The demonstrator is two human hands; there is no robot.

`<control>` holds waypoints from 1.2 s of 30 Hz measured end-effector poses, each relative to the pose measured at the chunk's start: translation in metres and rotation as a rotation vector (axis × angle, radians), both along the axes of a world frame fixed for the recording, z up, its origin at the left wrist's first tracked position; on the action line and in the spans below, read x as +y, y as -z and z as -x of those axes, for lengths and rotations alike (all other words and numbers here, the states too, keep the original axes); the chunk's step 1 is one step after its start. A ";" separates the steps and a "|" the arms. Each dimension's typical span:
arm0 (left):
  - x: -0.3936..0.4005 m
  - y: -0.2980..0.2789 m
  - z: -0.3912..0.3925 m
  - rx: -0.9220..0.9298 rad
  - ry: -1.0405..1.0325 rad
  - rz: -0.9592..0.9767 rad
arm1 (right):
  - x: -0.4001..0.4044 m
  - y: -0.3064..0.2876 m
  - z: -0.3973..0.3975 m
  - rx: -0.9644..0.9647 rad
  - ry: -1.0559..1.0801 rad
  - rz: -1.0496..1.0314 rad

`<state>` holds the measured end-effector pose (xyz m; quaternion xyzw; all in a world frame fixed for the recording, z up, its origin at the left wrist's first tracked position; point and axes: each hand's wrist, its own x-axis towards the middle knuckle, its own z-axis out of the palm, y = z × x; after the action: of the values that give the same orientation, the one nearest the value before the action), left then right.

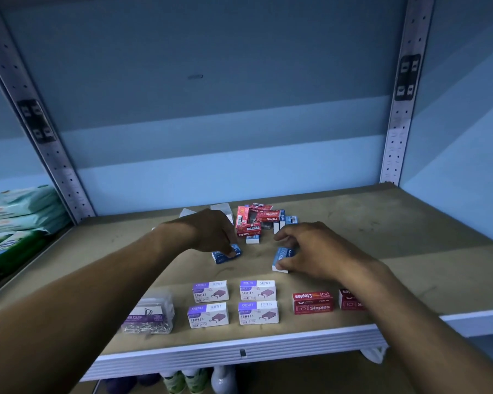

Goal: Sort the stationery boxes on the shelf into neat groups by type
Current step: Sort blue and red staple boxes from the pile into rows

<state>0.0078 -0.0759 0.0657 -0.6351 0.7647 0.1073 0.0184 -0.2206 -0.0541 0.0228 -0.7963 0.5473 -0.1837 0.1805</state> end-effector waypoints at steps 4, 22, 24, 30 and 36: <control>0.001 0.003 0.005 0.017 0.000 0.029 | 0.004 -0.005 -0.001 -0.084 -0.075 0.048; 0.020 -0.006 0.018 0.515 -0.062 0.056 | 0.009 -0.010 0.008 -0.162 -0.072 0.109; 0.025 -0.001 0.018 0.632 -0.087 -0.011 | 0.009 -0.008 0.006 -0.131 -0.086 0.100; 0.031 0.009 0.014 0.641 -0.070 -0.033 | 0.007 -0.002 0.003 -0.146 -0.112 0.060; 0.032 0.005 0.004 0.380 -0.021 0.053 | 0.009 -0.004 0.007 -0.164 -0.114 0.065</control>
<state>0.0041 -0.0441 0.0610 -0.6114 0.7504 0.2055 -0.1442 -0.2273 -0.0454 0.0270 -0.8140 0.4780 -0.2556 0.2089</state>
